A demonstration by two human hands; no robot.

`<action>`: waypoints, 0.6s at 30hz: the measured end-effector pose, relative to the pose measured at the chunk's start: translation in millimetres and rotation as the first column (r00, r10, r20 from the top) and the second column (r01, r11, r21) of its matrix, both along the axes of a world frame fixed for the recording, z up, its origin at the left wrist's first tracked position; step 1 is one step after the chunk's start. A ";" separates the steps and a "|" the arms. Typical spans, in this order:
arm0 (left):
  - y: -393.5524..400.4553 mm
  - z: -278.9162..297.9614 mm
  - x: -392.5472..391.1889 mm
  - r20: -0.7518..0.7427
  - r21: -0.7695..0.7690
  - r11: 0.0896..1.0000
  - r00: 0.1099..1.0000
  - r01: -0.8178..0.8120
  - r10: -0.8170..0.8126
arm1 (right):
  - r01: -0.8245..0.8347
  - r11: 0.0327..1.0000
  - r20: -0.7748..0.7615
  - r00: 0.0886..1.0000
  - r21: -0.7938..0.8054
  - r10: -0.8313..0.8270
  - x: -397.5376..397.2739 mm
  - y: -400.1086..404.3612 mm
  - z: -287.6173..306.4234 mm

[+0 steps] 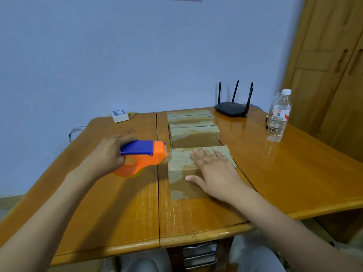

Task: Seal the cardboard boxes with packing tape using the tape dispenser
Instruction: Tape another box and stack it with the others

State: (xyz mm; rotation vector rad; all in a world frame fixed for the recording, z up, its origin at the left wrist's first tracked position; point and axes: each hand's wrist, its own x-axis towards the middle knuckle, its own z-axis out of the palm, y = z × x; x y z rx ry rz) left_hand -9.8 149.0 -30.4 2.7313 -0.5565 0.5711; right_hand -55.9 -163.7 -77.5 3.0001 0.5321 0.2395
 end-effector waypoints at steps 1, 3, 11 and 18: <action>1.6 -5.6 -2.0 -0.029 -0.003 1.000 1.000 0.009 -0.009 | -0.001 1.000 0.003 1.000 0.003 0.001 -0.2 0.5 0.0; 3.1 -19.4 -3.6 -0.097 -0.038 0.999 0.995 0.031 -0.035 | -0.016 0.999 0.008 1.000 0.034 0.016 -1.8 3.2 2.7; -3.9 -48.3 -0.6 -0.219 -0.077 0.997 0.975 0.019 -0.036 | -0.043 0.998 -0.057 0.997 0.056 0.046 4.1 19.2 26.9; -0.8 -54.5 -0.4 -0.250 -0.112 0.994 0.968 0.007 -0.035 | -0.130 0.991 -0.006 0.991 0.038 0.130 0.7 28.8 13.3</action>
